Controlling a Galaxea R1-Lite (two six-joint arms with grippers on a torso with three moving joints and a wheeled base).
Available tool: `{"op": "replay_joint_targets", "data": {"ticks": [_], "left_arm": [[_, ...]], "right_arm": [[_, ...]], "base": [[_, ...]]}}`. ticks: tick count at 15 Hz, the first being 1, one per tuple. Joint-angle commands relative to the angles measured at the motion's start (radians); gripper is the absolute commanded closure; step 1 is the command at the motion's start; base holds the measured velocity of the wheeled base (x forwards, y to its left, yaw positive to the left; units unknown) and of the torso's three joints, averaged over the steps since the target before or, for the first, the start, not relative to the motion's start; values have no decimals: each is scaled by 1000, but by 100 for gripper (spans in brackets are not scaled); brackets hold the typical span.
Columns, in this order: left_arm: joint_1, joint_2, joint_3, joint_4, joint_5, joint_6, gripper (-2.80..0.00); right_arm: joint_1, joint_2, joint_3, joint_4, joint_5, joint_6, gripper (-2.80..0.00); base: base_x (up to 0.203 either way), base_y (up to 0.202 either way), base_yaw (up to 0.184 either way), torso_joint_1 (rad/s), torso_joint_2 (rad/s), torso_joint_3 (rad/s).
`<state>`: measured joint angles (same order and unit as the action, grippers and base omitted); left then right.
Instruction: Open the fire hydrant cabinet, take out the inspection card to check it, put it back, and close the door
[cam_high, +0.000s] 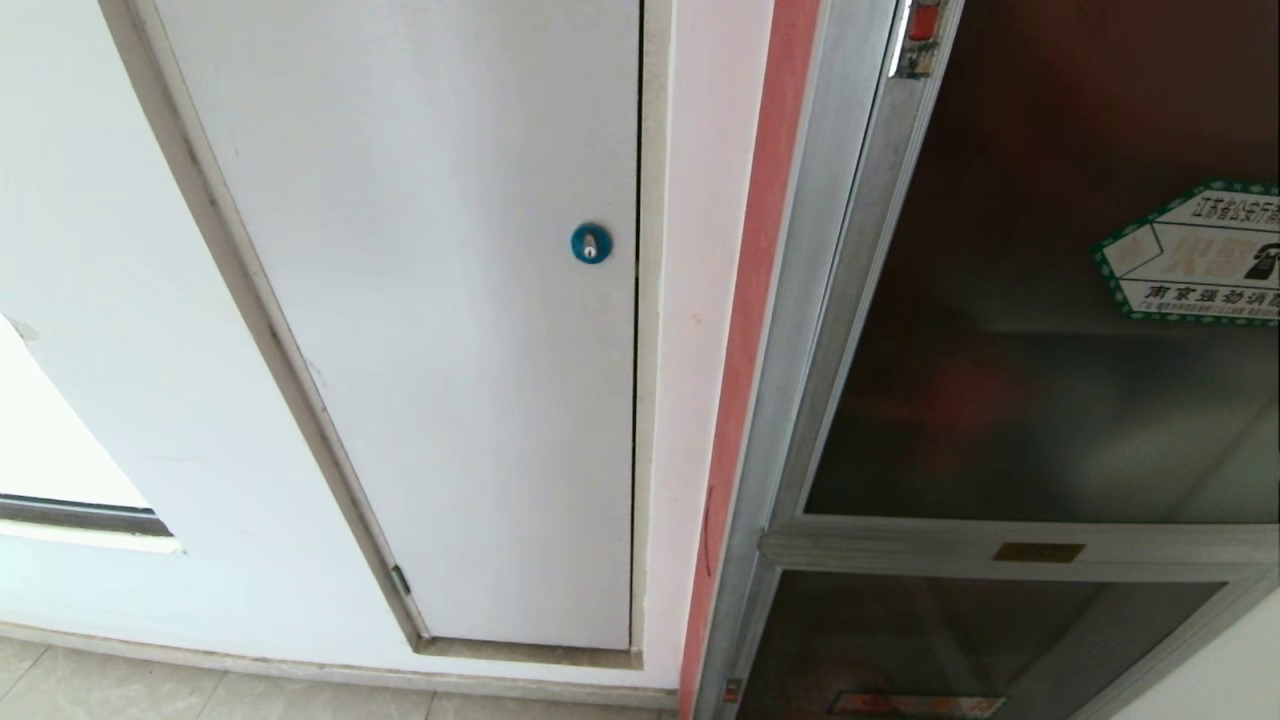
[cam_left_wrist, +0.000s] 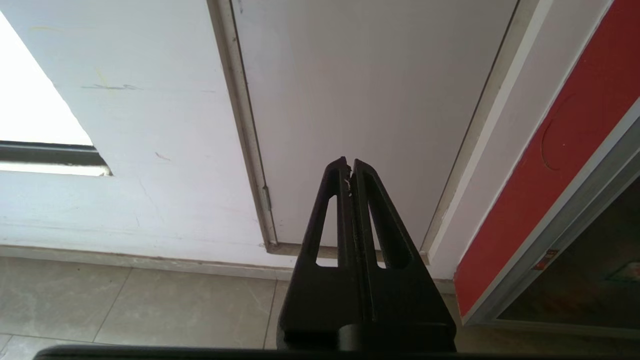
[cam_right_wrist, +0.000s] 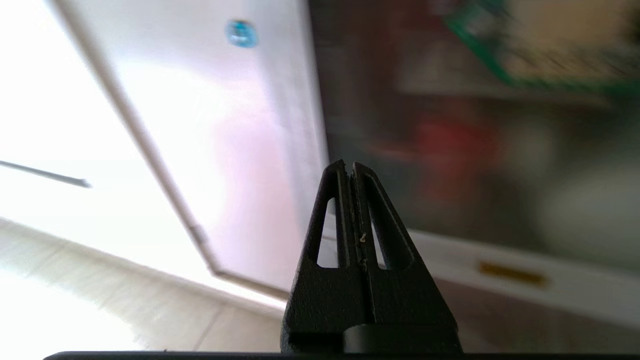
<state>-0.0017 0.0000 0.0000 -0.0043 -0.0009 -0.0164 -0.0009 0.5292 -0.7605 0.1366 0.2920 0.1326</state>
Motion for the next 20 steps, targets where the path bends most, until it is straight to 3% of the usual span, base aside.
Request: {"op": "replay_joint_targets", "data": {"ticks": [1, 3, 7, 9, 12, 20], "left_arm": [[0, 0, 0, 0, -1, 0, 0], [0, 0, 0, 0, -1, 0, 0], [0, 0, 0, 0, 1, 0, 0], [0, 0, 0, 0, -1, 0, 0], [0, 0, 0, 0, 0, 0, 0], [0, 0, 0, 0, 0, 0, 0]], "right_arm": [[1, 196, -123, 14, 98, 1, 0], [18, 304, -242, 39, 189, 2, 0], [210, 491, -411, 59, 218, 14, 0], [338, 599, -484, 59, 177, 20, 0], [515, 714, -598, 49, -5, 22, 0], [538, 815, -795, 9, -104, 24, 0]], "base": [[0, 0, 0, 0, 0, 0], [0, 0, 0, 0, 0, 0], [0, 0, 0, 0, 0, 0], [0, 0, 0, 0, 0, 0], [0, 0, 0, 0, 0, 0], [0, 0, 0, 0, 0, 0]]}}
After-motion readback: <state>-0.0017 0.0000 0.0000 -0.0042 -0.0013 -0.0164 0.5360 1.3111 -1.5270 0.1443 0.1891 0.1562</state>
